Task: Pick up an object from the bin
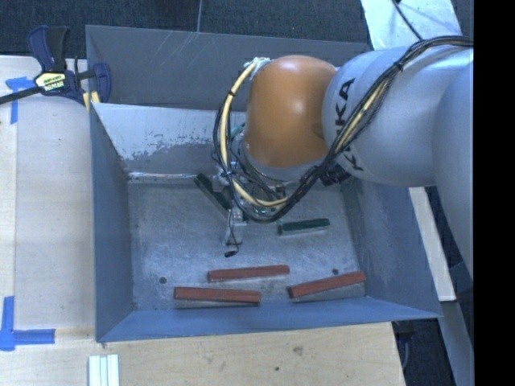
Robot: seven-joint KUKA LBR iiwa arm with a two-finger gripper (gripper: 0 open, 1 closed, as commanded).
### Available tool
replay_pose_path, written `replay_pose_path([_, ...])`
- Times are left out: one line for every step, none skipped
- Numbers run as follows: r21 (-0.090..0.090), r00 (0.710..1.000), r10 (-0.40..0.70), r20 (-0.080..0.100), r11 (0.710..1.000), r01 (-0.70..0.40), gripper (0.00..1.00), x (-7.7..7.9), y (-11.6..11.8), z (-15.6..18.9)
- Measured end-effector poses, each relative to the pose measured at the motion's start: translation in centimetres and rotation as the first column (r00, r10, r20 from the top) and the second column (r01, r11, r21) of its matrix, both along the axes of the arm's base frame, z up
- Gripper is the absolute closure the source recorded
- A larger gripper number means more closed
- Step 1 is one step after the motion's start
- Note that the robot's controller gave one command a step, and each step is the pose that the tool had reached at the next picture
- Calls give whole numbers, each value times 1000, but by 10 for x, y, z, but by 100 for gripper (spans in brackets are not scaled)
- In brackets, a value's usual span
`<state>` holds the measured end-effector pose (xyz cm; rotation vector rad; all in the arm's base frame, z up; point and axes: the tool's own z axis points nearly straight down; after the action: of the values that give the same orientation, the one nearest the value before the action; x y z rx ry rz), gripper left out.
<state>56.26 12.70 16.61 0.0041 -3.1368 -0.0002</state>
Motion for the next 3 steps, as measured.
replay_pose_path([1, 1000, -3, 8, 1000, 3, 0, 2, 0, 4])
replay_pose_path([0, 994, 109, 10, 994, -109, 0, -28, -18, -47])
replay_pose_path([0, 981, 192, 2, 981, -192, 0, -47, -25, -47])
